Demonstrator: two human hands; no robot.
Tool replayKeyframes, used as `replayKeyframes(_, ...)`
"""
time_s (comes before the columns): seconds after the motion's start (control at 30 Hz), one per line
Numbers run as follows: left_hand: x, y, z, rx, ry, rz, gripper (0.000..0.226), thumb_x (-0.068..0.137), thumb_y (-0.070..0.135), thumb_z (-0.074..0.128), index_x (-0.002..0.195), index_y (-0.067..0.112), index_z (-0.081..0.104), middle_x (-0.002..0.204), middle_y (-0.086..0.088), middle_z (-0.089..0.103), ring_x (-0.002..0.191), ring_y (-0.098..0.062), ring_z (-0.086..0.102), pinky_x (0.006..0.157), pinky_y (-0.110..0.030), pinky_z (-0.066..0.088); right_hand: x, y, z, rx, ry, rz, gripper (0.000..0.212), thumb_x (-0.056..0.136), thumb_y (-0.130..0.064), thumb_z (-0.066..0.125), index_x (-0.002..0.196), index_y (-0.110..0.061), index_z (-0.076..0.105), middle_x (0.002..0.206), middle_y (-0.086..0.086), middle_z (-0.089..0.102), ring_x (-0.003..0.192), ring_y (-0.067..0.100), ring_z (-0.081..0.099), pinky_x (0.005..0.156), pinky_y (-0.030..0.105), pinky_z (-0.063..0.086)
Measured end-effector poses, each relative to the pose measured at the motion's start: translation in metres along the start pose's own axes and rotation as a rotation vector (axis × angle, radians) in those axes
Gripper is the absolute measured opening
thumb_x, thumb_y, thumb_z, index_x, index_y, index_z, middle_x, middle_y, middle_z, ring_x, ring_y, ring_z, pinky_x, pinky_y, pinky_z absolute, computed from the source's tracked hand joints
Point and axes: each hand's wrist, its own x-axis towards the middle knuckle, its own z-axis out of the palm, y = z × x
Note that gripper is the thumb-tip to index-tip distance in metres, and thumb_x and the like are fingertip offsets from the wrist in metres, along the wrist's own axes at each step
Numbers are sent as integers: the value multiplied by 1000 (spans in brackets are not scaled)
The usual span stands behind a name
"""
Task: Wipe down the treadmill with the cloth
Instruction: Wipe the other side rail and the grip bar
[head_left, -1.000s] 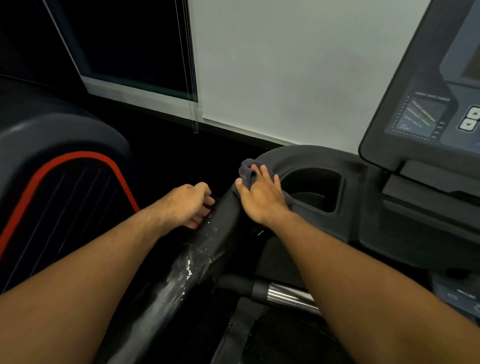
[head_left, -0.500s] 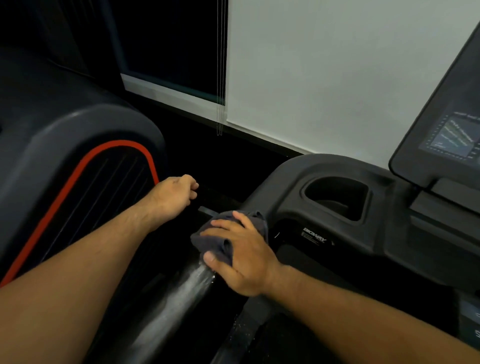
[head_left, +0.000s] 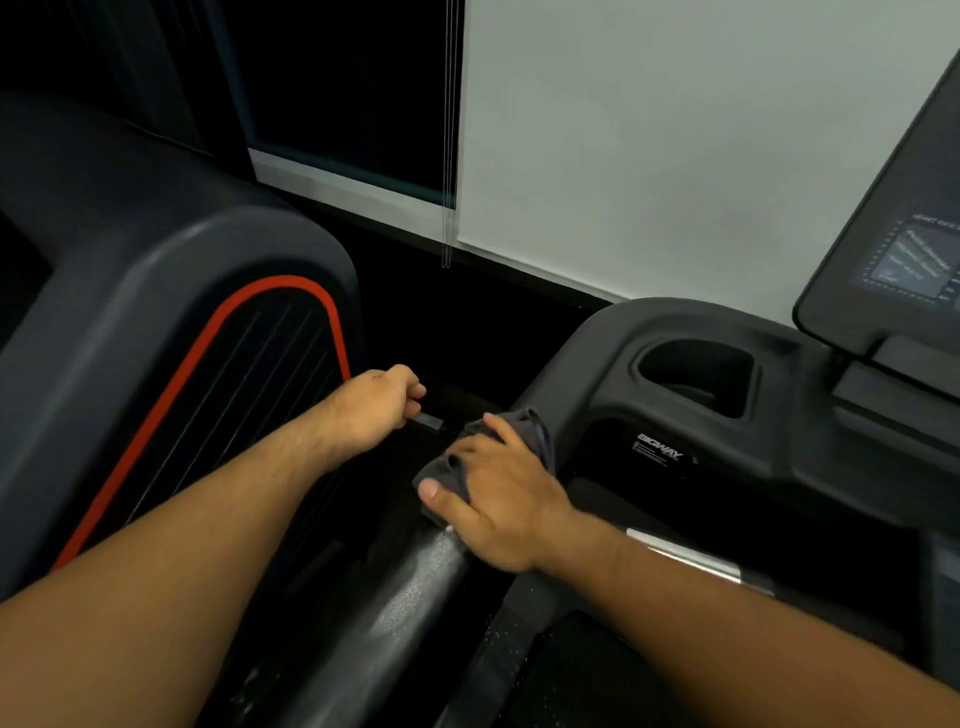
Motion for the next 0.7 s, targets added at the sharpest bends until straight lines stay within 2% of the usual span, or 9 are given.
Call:
replayKeyframes(0.07, 0, 0, 3, -5, -7, -1, 35, 98, 37, 36, 103, 23, 68, 103, 2, 71, 96, -16, 64, 75, -30, 41, -14, -12, 9, 77, 93, 0, 63, 93, -55, 22, 119, -20, 67, 128, 1, 62, 132, 11, 40, 120, 37, 1)
replayKeyframes(0.2, 1, -2, 10, 20, -80, 20, 36, 98, 38, 36, 105, 25, 68, 103, 4, 71, 98, -13, 64, 79, -29, 41, -39, -40, 29, 307, 233, 8, 48, 93, -51, 36, 126, -26, 62, 133, -14, 59, 137, 0, 32, 119, 36, 2)
replayKeyframes(0.27, 0, -1, 13, 47, -113, 24, 37, 99, 37, 35, 107, 24, 68, 104, 6, 71, 98, -11, 63, 77, -28, 40, -47, -48, 30, 374, 205, -27, 48, 95, -48, 39, 131, -25, 58, 139, -15, 54, 139, -5, 25, 118, 31, -4)
replayKeyframes(0.33, -2, 1, 16, 67, -125, 26, 37, 99, 37, 35, 107, 23, 68, 104, 5, 70, 97, -11, 63, 75, -27, 40, -46, -37, 22, 355, 107, -97, 49, 96, -48, 42, 138, -24, 53, 146, -12, 47, 138, -15, 14, 115, 22, -10)
replayKeyframes(0.4, -2, 3, 19, 79, -125, 42, 36, 98, 35, 35, 105, 22, 68, 104, 5, 70, 95, -10, 62, 76, -26, 40, -32, -7, 11, 228, 60, -117, 55, 94, -53, 40, 140, -23, 51, 147, -3, 47, 139, -9, 20, 114, 18, -11)
replayKeyframes(0.47, -4, 3, 22, 93, -115, 67, 36, 97, 34, 35, 103, 22, 68, 103, 6, 69, 95, -8, 61, 82, -27, 41, -12, 28, -1, 85, 80, -21, 68, 90, -61, 26, 139, -21, 52, 146, 2, 48, 141, 4, 28, 117, 26, -10)
replayKeyframes(0.53, -4, -1, 21, 116, -105, 99, 36, 97, 36, 35, 105, 24, 68, 105, 8, 68, 99, -8, 61, 90, -29, 43, 1, 45, -7, 12, 83, 128, 68, 91, -60, 19, 137, -23, 53, 146, 1, 48, 143, 5, 23, 118, 34, -11)
replayKeyframes(0.6, -5, -6, 19, 123, -108, 107, 38, 98, 38, 34, 111, 24, 68, 108, 9, 67, 102, -7, 60, 91, -28, 42, -1, 32, 0, 42, 125, 150, 63, 91, -57, 22, 131, -25, 58, 141, -2, 53, 141, 5, 24, 118, 36, -10)
replayKeyframes(0.7, -6, -8, 18, 110, -101, 99, 38, 98, 36, 33, 112, 25, 67, 109, 10, 67, 105, -9, 60, 92, -28, 41, -23, -11, 22, 172, 223, 47, 51, 92, -53, 31, 127, -28, 60, 133, -14, 57, 139, 4, 30, 119, 40, -6)
